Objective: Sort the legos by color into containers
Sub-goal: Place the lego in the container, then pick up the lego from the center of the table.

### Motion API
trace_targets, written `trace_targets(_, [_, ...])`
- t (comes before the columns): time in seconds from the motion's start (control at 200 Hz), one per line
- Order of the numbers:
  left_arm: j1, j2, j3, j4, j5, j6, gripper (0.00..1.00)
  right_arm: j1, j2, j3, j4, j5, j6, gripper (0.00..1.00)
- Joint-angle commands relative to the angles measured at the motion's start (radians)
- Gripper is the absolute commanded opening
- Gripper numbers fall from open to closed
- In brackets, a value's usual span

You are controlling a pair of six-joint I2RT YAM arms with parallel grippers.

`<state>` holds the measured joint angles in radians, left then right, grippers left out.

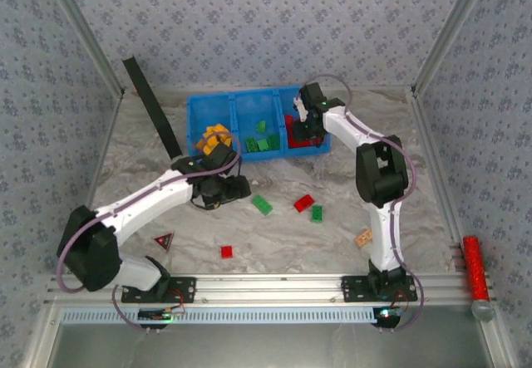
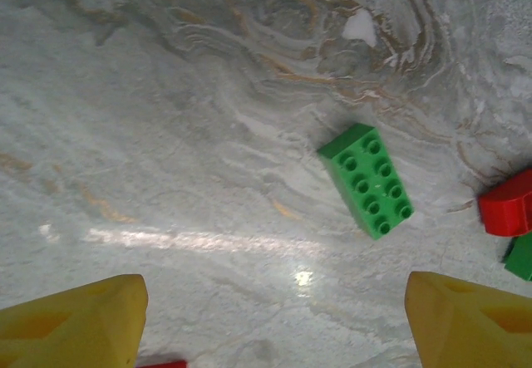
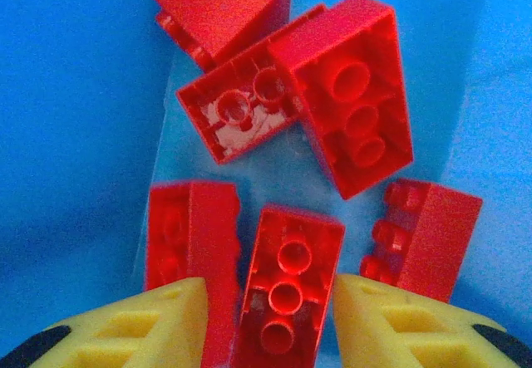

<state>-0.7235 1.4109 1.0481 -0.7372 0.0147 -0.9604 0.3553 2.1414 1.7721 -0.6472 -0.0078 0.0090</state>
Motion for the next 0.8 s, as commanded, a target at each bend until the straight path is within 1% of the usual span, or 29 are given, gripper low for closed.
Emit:
trace_targets(0.0, [-0.016, 0.06, 0.062, 0.052, 0.027, -0.034, 0.81, -0.006, -0.111, -0.038, 0.012, 0.0, -0.012, 0.46])
trace_targets(0.085, [-0.023, 0.118, 0.082, 0.088, 0.048, -0.06, 0.81, -0.004, -0.167, -0.077, 0.017, -0.003, -0.001, 0.47])
trace_targets(0.21, [-0.035, 0.221, 0.142, 0.064, 0.055, -0.097, 0.81, 0.002, -0.249, -0.138, 0.018, -0.006, 0.023, 0.48])
trace_targets(0.255, [-0.036, 0.26, 0.167, 0.022, 0.064, -0.119, 0.81, 0.006, -0.28, -0.159, 0.015, -0.001, 0.033, 0.49])
trace_targets(0.405, [-0.054, 0.33, 0.192, 0.052, 0.099, -0.171, 0.81, 0.016, -0.392, -0.242, -0.013, 0.021, 0.092, 0.52])
trace_targets(0.525, [-0.064, 0.371, 0.226, 0.037, 0.086, -0.217, 0.81, 0.019, -0.487, -0.332, -0.04, 0.043, 0.198, 0.57])
trace_targets(0.66, [-0.064, 0.428, 0.249, 0.002, 0.1, -0.268, 0.79, 0.017, -0.591, -0.455, -0.047, 0.06, 0.369, 0.61])
trace_targets(0.795, [-0.067, 0.477, 0.256, 0.023, 0.121, -0.302, 0.76, 0.026, -0.691, -0.616, 0.0, 0.037, 0.552, 0.63])
